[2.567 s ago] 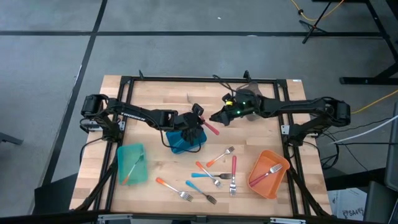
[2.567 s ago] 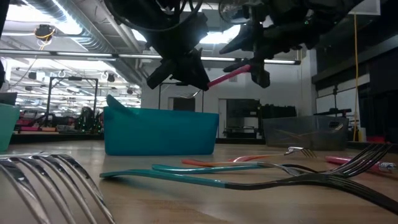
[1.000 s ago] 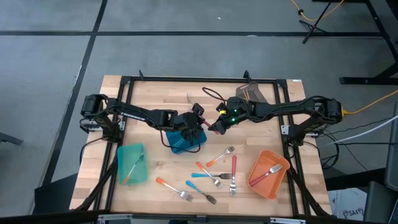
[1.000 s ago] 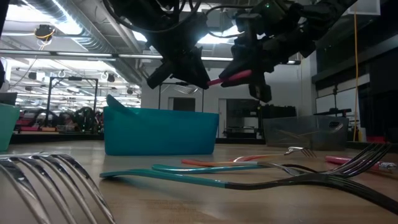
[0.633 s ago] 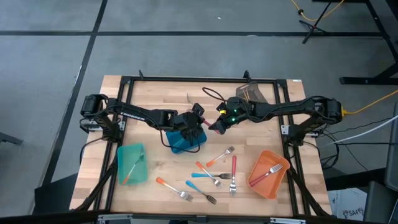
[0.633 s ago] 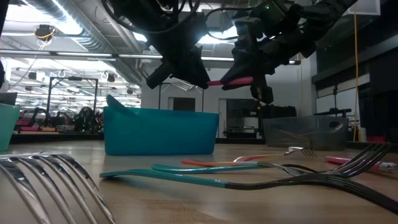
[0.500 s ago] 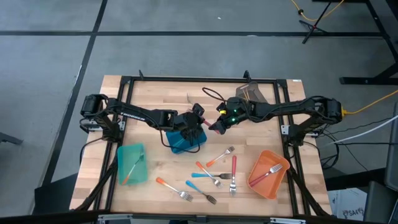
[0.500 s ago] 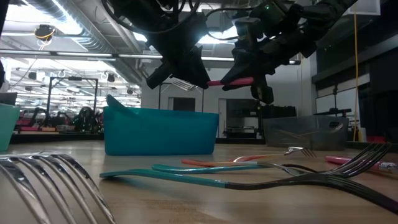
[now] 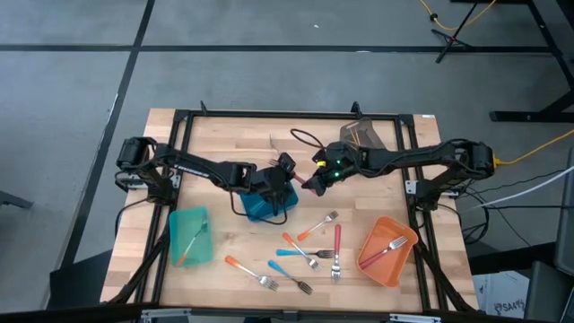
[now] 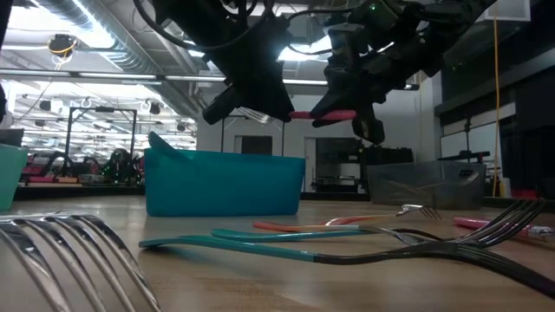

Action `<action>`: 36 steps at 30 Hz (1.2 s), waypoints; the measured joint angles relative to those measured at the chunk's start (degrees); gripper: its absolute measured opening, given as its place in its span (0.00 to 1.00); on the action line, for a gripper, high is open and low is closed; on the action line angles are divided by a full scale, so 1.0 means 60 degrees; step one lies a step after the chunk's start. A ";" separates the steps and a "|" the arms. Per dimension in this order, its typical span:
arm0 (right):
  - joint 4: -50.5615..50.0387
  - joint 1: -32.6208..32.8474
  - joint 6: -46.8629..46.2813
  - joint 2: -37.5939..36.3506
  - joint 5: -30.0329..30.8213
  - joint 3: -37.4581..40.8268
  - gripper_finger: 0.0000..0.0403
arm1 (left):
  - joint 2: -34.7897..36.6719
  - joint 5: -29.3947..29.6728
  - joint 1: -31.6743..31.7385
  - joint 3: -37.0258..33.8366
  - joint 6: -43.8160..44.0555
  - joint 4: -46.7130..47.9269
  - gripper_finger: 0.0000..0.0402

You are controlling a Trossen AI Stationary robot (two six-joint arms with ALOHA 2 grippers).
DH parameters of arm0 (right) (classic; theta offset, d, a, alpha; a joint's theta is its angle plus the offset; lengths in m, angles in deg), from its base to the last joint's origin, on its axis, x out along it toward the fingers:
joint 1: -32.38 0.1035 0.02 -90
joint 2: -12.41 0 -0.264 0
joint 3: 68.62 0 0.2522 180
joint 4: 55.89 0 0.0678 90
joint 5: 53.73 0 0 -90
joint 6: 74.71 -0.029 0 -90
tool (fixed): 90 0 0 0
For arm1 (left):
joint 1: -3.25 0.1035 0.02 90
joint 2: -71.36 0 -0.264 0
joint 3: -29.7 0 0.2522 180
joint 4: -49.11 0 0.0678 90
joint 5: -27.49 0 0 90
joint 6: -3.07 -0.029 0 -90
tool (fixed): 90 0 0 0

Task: Sort silverware by color (type)
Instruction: Put the top left pink fork into the orange bin

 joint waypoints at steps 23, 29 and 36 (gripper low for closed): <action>-0.0657 -0.0344 0.0644 -0.0781 0.0777 0.0044 0.03 | 0.0141 0.2059 -0.0638 0.0003 0.3273 0.0252 0.12; -0.1097 -0.0539 0.1233 -0.1939 0.1208 0.0044 0.03 | 0.0828 0.1961 -0.0524 0.0000 0.4846 0.0969 0.10; -0.2331 -0.0511 0.1961 -0.3655 0.2681 0.0044 0.03 | 0.1664 0.0913 -0.0042 -0.0004 0.6962 0.1260 0.10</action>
